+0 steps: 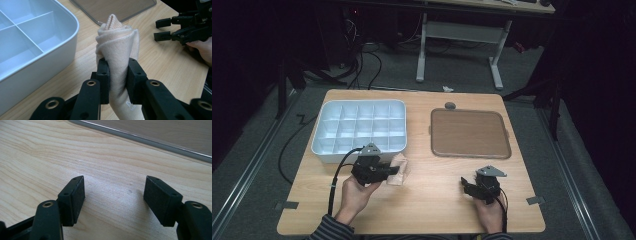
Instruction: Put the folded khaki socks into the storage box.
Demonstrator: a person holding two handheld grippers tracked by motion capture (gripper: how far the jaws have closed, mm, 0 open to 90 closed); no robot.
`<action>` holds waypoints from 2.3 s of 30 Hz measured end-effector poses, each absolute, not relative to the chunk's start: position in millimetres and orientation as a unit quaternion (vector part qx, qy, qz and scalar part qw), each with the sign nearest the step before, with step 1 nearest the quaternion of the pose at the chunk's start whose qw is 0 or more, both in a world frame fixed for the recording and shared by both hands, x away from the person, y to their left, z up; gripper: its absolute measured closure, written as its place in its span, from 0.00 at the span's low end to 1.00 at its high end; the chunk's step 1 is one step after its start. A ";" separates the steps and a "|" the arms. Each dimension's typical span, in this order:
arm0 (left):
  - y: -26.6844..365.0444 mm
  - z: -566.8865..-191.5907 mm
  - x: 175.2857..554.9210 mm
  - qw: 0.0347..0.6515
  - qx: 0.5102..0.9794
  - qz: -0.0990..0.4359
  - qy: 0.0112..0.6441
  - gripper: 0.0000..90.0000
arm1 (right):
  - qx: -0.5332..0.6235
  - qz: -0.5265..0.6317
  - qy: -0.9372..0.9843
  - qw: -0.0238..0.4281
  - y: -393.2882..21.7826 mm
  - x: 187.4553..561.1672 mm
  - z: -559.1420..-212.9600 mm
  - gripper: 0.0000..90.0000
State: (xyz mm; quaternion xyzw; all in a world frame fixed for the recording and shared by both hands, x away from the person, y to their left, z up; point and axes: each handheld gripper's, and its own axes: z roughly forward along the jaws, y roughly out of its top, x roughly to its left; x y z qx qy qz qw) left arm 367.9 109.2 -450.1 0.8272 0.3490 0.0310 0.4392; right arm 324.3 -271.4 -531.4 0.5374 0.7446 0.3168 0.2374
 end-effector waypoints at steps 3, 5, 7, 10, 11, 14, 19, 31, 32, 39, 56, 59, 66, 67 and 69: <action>111.7 -448.8 368.7 0.443 0.824 0.030 0.352 0.83 | 0.538 0.317 0.745 0.237 -271.3 324.2 -531.4 0.37; 113.8 -448.1 369.3 0.443 0.823 0.032 0.355 0.83 | 0.537 0.317 0.745 0.237 -271.3 324.2 -531.4 0.37; 116.2 -447.2 369.5 0.445 0.821 0.031 0.357 0.83 | 0.537 0.317 0.745 0.237 -271.3 324.2 -531.4 0.37; 121.1 -445.2 370.5 0.450 0.816 0.032 0.362 0.83 | 0.537 0.317 0.745 0.237 -271.3 324.2 -531.3 0.37; 122.8 -444.2 371.2 0.450 0.815 0.032 0.363 0.83 | 0.537 0.317 0.745 0.237 -271.4 324.1 -531.3 0.37; 126.8 -439.3 372.1 0.452 0.814 0.038 0.364 0.83 | 0.536 0.317 0.746 0.237 -271.4 324.1 -531.3 0.37; 131.6 -433.6 373.9 0.456 0.810 0.041 0.366 0.83 | 0.536 0.317 0.746 0.237 -271.4 324.1 -531.3 0.37; 142.2 -425.9 375.9 0.456 0.807 0.052 0.372 0.83 | 0.536 0.317 0.746 0.237 -271.3 324.1 -531.3 0.37; 142.6 -424.6 375.7 0.452 0.809 0.059 0.371 0.83 | 0.536 0.317 0.746 0.237 -271.3 324.1 -531.3 0.37; 147.7 -422.6 376.9 0.448 0.809 0.070 0.375 0.83 | 0.536 0.317 0.746 0.237 -271.2 324.1 -531.4 0.37; 162.5 -413.0 384.1 0.441 0.806 0.081 0.386 0.83 | 0.536 0.317 0.746 0.236 -271.1 323.9 -531.3 0.37; 165.2 -412.7 385.3 0.439 0.806 0.083 0.389 0.84 | 0.536 0.317 0.746 0.236 -271.1 323.9 -531.3 0.37; 171.3 -412.7 389.4 0.438 0.802 0.082 0.397 0.83 | 0.535 0.317 0.746 0.236 -271.0 323.9 -531.3 0.37; 172.3 -412.7 390.2 0.439 0.801 0.082 0.399 0.83 | 0.535 0.317 0.746 0.236 -271.0 323.9 -531.4 0.37; 173.4 -412.1 391.0 0.440 0.800 0.082 0.400 0.83 | 0.535 0.317 0.747 0.237 -270.9 323.9 -531.4 0.37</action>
